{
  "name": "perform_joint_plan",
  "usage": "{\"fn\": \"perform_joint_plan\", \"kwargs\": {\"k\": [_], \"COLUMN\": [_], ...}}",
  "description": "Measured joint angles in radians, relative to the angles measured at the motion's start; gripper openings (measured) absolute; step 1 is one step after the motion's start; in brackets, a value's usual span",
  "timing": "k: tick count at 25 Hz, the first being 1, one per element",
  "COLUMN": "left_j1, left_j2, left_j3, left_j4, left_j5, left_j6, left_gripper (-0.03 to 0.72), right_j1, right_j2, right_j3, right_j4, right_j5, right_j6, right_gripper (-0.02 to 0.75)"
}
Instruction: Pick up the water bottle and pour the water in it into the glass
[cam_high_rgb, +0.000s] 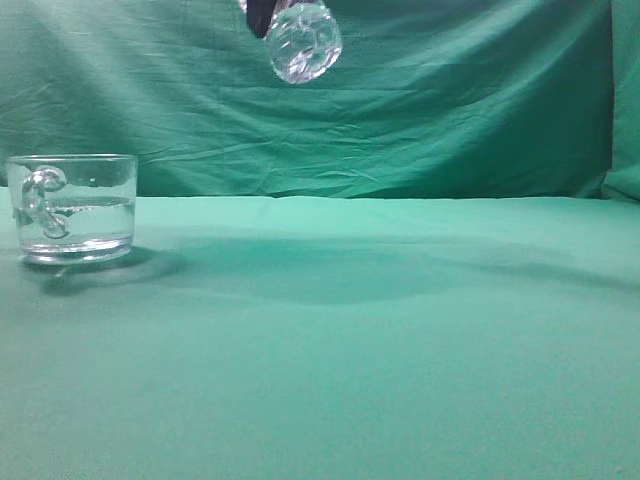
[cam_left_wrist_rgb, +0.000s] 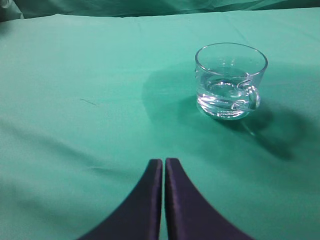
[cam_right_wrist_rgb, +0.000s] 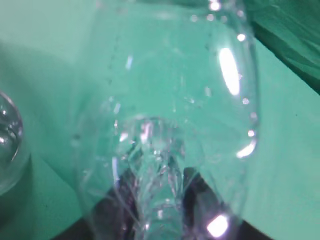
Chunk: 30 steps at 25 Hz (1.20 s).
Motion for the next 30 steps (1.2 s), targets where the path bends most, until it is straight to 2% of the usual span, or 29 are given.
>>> {"fn": "perform_joint_plan", "kwargs": {"k": [13,21,24,30], "left_j1": [0.0,0.0,0.0,0.0], "left_j2": [0.0,0.0,0.0,0.0], "left_j3": [0.0,0.0,0.0,0.0], "left_j4": [0.0,0.0,0.0,0.0], "left_j5": [0.0,0.0,0.0,0.0], "left_j6": [0.0,0.0,0.0,0.0], "left_gripper": [0.0,0.0,0.0,0.0], "right_j1": [-0.28,-0.441,-0.483,-0.492], "right_j2": [-0.355,-0.365,-0.365,-0.275], "right_j3": [0.672,1.023,1.089,1.12], "right_j4": [0.041,0.03,0.029,0.005], "right_j5": [-0.672,-1.24,-1.323,-1.394], "right_j6": [0.075,0.089,0.079,0.039], "right_gripper": [0.225,0.225,0.225,0.225]}}
